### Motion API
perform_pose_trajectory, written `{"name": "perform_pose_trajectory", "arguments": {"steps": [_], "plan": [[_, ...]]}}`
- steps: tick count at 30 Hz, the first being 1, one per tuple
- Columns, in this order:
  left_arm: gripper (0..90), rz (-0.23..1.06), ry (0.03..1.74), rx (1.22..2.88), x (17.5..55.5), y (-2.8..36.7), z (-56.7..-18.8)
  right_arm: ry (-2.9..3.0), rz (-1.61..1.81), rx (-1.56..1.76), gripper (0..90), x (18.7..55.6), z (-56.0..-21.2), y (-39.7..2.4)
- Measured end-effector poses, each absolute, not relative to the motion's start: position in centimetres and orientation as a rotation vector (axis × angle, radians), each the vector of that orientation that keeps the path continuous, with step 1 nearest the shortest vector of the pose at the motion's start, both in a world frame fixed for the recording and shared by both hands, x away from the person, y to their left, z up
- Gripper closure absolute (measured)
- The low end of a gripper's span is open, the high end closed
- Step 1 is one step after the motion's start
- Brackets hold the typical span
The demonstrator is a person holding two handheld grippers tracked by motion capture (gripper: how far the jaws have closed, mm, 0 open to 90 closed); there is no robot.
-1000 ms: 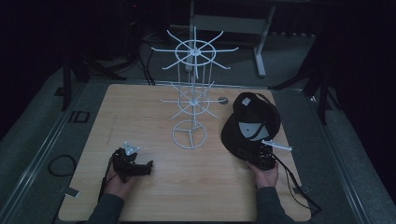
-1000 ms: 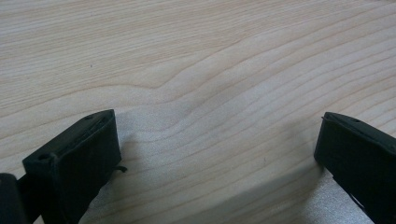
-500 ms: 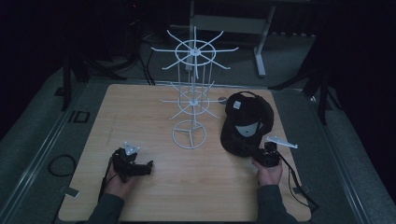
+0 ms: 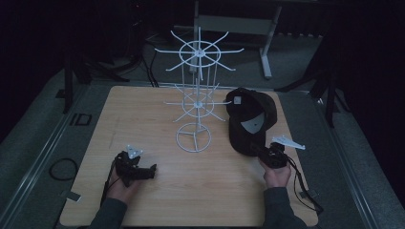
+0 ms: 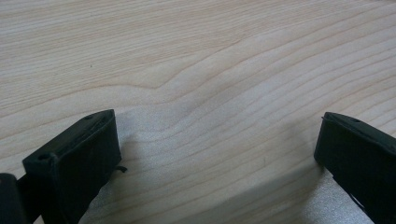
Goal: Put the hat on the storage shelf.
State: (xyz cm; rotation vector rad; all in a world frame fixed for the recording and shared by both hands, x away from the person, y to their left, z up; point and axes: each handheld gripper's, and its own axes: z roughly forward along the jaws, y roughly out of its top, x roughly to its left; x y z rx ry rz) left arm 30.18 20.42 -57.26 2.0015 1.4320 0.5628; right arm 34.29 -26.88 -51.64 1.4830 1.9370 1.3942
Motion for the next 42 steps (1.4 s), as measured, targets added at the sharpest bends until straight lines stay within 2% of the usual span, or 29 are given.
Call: {"name": "perform_pose_trajectory", "arguments": {"steps": [42], "plan": [[0.2, 0.562, 1.434, 1.997, 30.2, 20.4, -57.3, 1.899, 1.363, 1.343, 86.5, 35.0, -47.6, -26.2]]}}
